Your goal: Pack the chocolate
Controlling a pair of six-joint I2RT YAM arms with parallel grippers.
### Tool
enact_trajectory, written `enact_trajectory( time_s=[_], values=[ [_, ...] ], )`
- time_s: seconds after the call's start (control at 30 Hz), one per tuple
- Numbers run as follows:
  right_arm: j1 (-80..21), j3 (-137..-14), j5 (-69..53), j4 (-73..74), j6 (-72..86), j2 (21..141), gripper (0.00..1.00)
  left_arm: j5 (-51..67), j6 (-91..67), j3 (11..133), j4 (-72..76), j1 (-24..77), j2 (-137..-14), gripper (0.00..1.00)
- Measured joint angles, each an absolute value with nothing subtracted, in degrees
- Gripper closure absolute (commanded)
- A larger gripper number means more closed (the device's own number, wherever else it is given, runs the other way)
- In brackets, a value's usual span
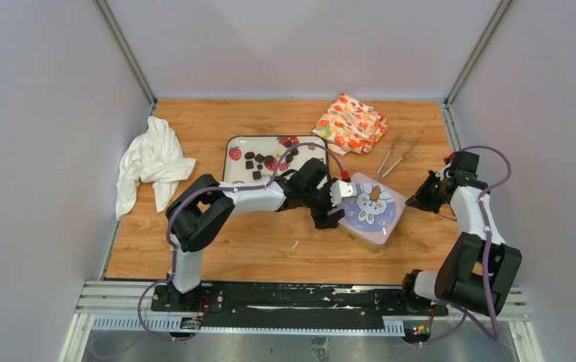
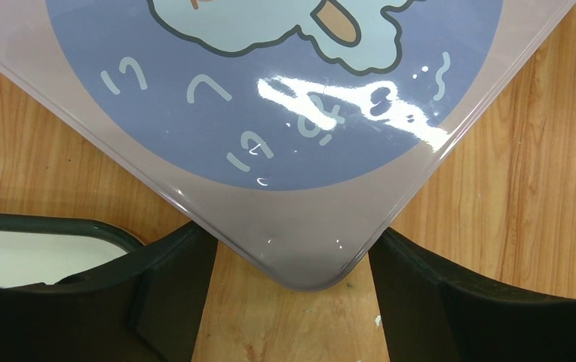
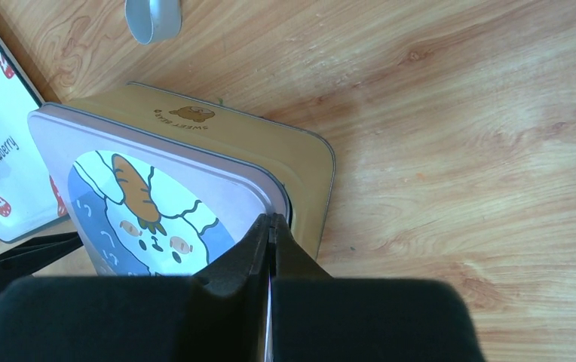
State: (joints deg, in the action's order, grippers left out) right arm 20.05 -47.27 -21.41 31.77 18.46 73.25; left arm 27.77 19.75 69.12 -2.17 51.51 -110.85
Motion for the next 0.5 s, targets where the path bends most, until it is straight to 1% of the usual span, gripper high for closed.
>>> enact_trajectory(
  time_s=[0.27,0.47,0.5],
  values=[
    [20.05,-47.29,-20.86,31.75,18.46,72.99,1.00,27.79,19.64,69.12,-2.13,51.51,-110.85,0.23],
    [20.05,-47.29,-20.05,32.05,18.48,72.53,1.00,27.79,19.68,69.23,-2.24,51.51,-110.85,0.19],
    [20.05,-47.31,-19.73,32.23,18.48,72.38,0.92,27.79,19.70,69.43,-2.37,51.51,-110.85,0.19]
  ],
)
